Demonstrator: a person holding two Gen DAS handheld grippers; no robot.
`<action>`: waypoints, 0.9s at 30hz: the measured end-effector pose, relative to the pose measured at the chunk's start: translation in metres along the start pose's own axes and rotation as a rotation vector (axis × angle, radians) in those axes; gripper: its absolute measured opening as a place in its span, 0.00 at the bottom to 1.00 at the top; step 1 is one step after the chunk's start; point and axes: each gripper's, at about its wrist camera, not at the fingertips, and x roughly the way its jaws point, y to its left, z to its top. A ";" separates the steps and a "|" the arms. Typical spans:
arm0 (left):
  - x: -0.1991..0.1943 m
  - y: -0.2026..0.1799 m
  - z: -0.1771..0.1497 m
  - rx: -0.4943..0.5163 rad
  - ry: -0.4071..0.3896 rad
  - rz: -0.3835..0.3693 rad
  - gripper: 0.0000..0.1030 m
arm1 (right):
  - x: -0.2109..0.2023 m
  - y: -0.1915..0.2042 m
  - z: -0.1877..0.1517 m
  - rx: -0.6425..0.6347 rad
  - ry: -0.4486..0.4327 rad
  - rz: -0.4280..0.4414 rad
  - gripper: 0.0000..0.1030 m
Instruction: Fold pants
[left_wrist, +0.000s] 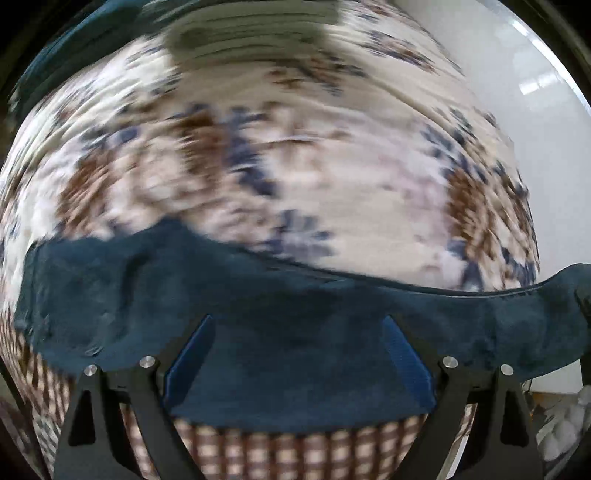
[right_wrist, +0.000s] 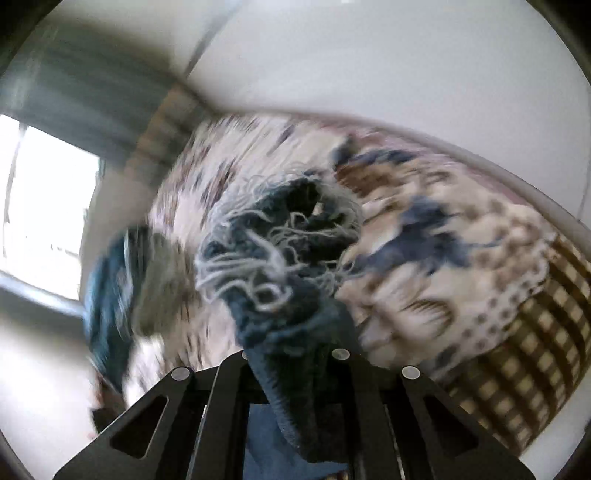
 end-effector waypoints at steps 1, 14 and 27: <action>-0.004 0.015 -0.003 -0.028 -0.001 0.007 0.90 | 0.005 0.024 -0.012 -0.056 0.014 -0.016 0.09; -0.050 0.230 -0.036 -0.281 -0.057 0.152 0.89 | 0.155 0.255 -0.291 -0.808 0.319 -0.163 0.09; -0.025 0.216 -0.016 -0.310 0.002 -0.131 0.89 | 0.137 0.238 -0.283 -0.478 0.642 0.020 0.89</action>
